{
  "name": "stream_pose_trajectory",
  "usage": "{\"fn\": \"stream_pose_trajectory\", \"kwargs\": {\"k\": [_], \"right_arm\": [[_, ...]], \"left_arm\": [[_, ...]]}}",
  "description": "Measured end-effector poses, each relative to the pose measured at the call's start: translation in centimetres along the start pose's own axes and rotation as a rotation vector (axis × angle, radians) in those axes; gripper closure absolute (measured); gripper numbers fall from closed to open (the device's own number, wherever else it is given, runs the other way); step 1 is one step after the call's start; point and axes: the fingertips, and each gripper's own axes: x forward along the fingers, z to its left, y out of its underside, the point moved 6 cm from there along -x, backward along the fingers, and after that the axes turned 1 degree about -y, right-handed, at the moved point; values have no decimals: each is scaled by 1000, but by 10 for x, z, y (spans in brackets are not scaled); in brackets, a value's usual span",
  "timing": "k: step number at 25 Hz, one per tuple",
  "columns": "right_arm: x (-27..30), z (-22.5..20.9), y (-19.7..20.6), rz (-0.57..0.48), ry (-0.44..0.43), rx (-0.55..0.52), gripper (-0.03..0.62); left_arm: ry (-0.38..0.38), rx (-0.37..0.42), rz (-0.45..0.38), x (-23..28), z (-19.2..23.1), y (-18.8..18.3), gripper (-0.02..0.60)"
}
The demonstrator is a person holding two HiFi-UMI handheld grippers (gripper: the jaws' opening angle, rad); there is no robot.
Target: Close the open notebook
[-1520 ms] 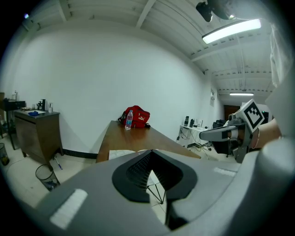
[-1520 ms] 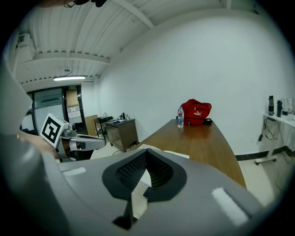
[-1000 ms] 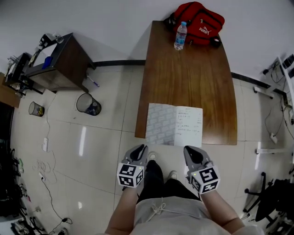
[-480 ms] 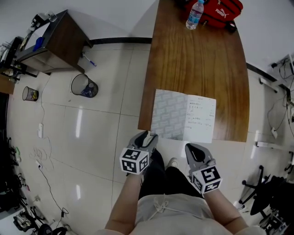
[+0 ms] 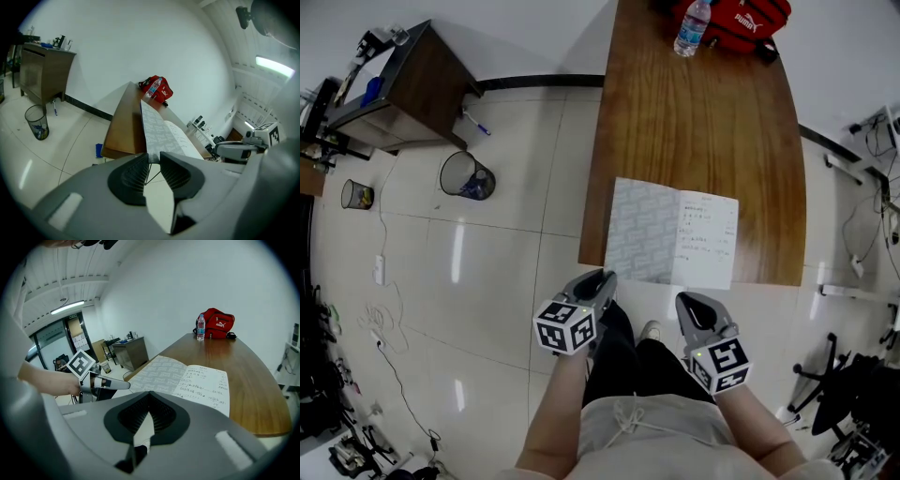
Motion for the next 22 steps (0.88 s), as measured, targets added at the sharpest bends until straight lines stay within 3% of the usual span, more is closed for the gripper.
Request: {"fn": "stream_pose_trajectory", "kwargs": {"k": [5,13,18,22], "right_arm": [[-10,0,-4,-30,0,-1,588],[-50,-13,-14,-108,32,-5,588],[-81,-29,-7,-157,92,14,588],[-109,-45,5,-181,148,45,588]], "left_arm": [[4,47,-38,-13,-21,-15,541],[55,179,-65,-26,-79,-42,565],[99,303,-67,-19,-126,-52,566],[145,356,-46,-1,-161,-48,566]]}}
